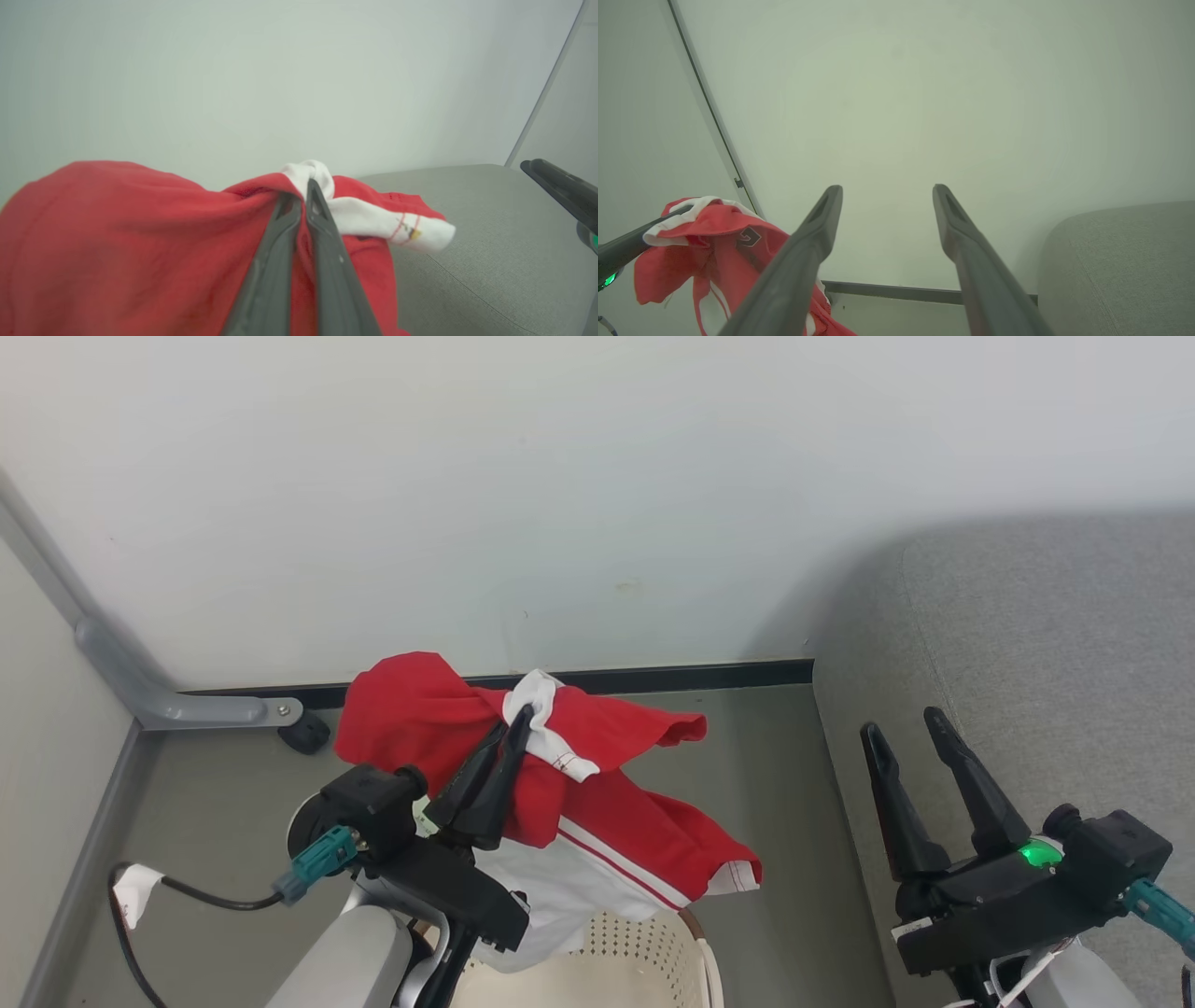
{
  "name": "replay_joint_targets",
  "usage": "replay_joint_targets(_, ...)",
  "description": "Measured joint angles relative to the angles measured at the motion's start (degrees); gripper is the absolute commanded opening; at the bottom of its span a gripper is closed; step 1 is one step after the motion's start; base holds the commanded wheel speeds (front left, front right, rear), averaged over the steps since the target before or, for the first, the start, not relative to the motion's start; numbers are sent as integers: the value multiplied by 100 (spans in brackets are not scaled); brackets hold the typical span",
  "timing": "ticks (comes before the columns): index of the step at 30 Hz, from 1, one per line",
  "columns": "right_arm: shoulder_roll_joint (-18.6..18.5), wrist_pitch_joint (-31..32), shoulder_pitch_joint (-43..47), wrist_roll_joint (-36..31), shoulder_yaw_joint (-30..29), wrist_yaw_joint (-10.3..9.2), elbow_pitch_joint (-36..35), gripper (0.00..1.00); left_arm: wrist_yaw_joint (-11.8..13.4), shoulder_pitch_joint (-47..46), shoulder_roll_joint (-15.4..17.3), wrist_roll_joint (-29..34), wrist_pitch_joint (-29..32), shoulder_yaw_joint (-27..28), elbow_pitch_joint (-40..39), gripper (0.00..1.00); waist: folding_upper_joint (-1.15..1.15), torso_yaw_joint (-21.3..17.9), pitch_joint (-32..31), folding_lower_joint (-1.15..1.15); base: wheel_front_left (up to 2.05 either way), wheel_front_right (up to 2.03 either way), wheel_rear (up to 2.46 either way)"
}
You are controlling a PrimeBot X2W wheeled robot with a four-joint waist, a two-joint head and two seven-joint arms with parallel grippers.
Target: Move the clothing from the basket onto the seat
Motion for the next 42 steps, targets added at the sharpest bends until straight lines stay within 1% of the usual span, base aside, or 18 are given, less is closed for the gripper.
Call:
replay_joint_targets(3, -124, 0, 1, 166, 241, 0, -19, 100, 0, 1, 1, 5, 0, -21, -143, 0, 0, 10, 10, 0, 0, 0, 0)
replay_joint_targets(4, -124, 0, 1, 166, 241, 0, -19, 100, 0, 1, 1, 5, 0, -21, -143, 0, 0, 10, 10, 0, 0, 0, 0)
replay_joint_targets(5, -182, 0, 1, 216, 377, 0, -23, 100, 0, 1, 0, 5, 0, -29, -190, 0, 0, 15, 15, 0, 0, 0, 0)
replay_joint_targets(6, -271, 0, 1, 289, 641, 0, -12, 100, 0, 1, -1, 8, 0, -51, -267, 0, 0, 28, 26, 0, 0, 0, 0)
replay_joint_targets(7, -271, 0, 1, 289, 641, 0, -12, 100, 0, 1, -1, 8, 0, -51, -267, 0, 0, 28, 26, 0, 0, 0, 0)
replay_joint_targets(8, -358, 0, 3, 355, 856, 0, 16, 100, 0, -2, -10, 21, 0, -85, -343, 0, 0, 50, 37, 0, 0, 0, 0)
replay_joint_targets(12, -497, 59, -89, 439, 1311, 0, 198, 100, 0, -3, -8, 56, 4, -90, -432, 0, 0, 93, 64, 0, 0, 0, 0)
replay_joint_targets(20, -704, 310, -810, 513, 2237, 0, 716, 100, 0, -36, -75, 57, 92, -208, -598, 0, 0, 208, 105, 0, 0, 0, 0)
replay_joint_targets(27, -709, 381, -1444, 798, 3067, 0, 1179, 100, 0, -120, -171, 57, 176, -330, -653, 0, 0, 370, 130, 0, 0, 0, 0)
replay_joint_targets(32, -648, 439, -1707, 955, 3661, 0, 1514, 100, 0, -193, -211, 56, 226, -400, -652, 0, 0, 497, 124, 0, 0, 0, 0)
replay_joint_targets(39, -604, 445, -2195, 1240, 4039, 1, 2116, 100, 0, -208, -226, 56, 293, -526, -682, 0, 0, 646, 114, 0, 0, 0, 0)
replay_joint_targets(42, -601, 394, -2332, 1315, 4091, 1, 2368, 100, 0, -228, -252, 55, 319, -630, -688, 0, 0, 715, 113, 0, 0, 0, 0)
